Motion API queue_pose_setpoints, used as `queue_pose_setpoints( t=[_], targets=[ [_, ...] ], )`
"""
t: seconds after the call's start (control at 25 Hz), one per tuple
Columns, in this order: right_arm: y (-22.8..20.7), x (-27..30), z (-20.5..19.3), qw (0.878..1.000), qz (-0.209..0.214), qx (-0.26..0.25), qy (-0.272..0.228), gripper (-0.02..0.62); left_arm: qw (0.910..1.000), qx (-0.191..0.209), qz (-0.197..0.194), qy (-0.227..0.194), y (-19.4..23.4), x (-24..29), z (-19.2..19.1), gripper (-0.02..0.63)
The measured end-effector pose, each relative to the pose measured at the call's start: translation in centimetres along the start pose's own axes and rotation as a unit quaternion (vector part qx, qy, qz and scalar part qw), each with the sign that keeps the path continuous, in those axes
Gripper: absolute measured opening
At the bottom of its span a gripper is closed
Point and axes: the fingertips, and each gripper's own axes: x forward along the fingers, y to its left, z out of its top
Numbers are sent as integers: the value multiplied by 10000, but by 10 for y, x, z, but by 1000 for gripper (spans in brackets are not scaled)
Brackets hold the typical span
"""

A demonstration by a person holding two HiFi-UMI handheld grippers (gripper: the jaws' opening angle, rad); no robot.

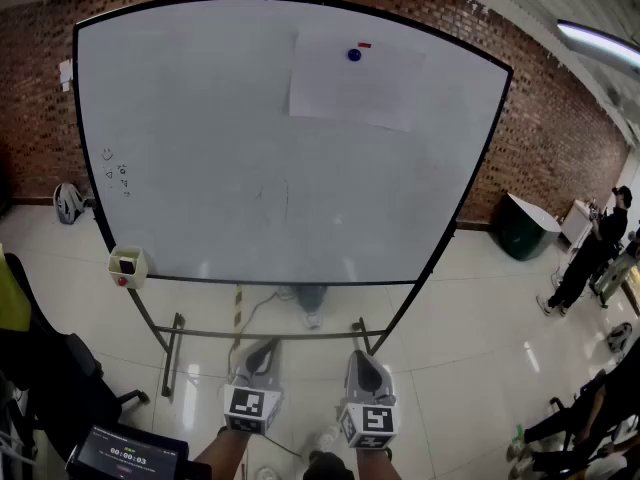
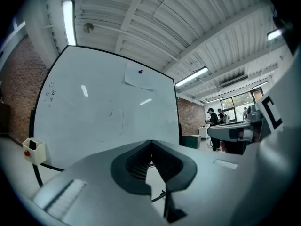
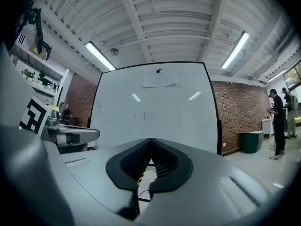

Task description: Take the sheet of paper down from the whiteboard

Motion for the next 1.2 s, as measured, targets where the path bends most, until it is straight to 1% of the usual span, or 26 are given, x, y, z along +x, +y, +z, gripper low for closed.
queue_pose_setpoints(
  t=[0.12, 0.24, 0.36, 0.48, 0.64, 0.76, 0.88, 0.96, 1.04, 1.12, 1.2],
  targets=[
    [5, 2, 4, 10000, 46, 35, 20, 14, 10000, 34, 16, 14, 3, 0, 0, 2],
    [1, 10, 5, 9999, 74, -53, 45, 14, 10000, 52, 3, 4, 3, 9, 0, 2],
    [-9, 32, 2, 9999, 112, -36, 61, 14, 10000, 82, -11, -10, 5, 32, 0, 2],
    [-19, 53, 0, 9998, 157, 0, 97, 14, 9997, 231, 20, 23, 8, 57, 0, 2],
    [-34, 86, 10, 9997, 224, 116, 14, 14, 9995, 294, 70, -5, 16, 92, 13, 2],
    [-44, 114, 15, 9990, 419, 46, 111, 14, 9996, 248, 141, 11, 22, 121, 14, 2],
    [-57, 139, 17, 9982, 520, -7, 301, 14, 9996, 147, 231, -11, 28, 152, 5, 2],
    [-64, 160, 21, 9977, 607, 20, 292, 14, 9995, 146, 292, -38, 32, 174, 1, 2],
    [-66, 180, 30, 9966, 791, -16, 215, 14, 9991, 189, 372, -31, 34, 194, 2, 2],
    [-67, 197, 41, 9949, 998, -41, 120, 14, 9988, 263, 418, -33, 28, 210, 13, 2],
    [-70, 210, 53, 9926, 1213, -50, 26, 14, 9981, 377, 469, -105, 21, 225, 33, 2]
  ],
)
